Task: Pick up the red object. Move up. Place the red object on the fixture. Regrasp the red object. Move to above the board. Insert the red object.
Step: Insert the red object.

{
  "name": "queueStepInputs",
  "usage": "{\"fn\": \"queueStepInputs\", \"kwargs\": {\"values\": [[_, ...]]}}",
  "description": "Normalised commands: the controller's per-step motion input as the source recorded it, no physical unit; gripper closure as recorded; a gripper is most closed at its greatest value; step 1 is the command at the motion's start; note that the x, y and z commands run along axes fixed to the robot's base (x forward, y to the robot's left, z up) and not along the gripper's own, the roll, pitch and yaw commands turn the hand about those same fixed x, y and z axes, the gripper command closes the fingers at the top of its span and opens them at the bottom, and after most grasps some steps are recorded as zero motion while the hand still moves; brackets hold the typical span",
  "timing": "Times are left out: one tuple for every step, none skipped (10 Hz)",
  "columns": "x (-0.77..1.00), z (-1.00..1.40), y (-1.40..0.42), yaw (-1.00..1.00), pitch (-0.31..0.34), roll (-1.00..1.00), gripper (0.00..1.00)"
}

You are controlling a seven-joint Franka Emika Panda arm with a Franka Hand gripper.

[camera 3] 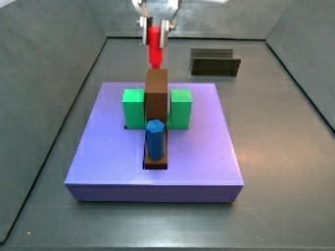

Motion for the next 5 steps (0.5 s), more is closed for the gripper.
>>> {"fn": "queueStepInputs", "kwargs": {"values": [[0.21,-0.27,-0.04,0.0,0.0,-0.09,1.0],[0.19,-0.22,0.0,0.0,0.0,-0.06,1.0],[0.14,-0.19,0.0,0.0,0.0,-0.06,1.0],[0.06,-0.21,0.0,0.0,0.0,-0.06,1.0],[0.0,-0.17,0.0,0.0,0.0,-0.04,1.0]]}}
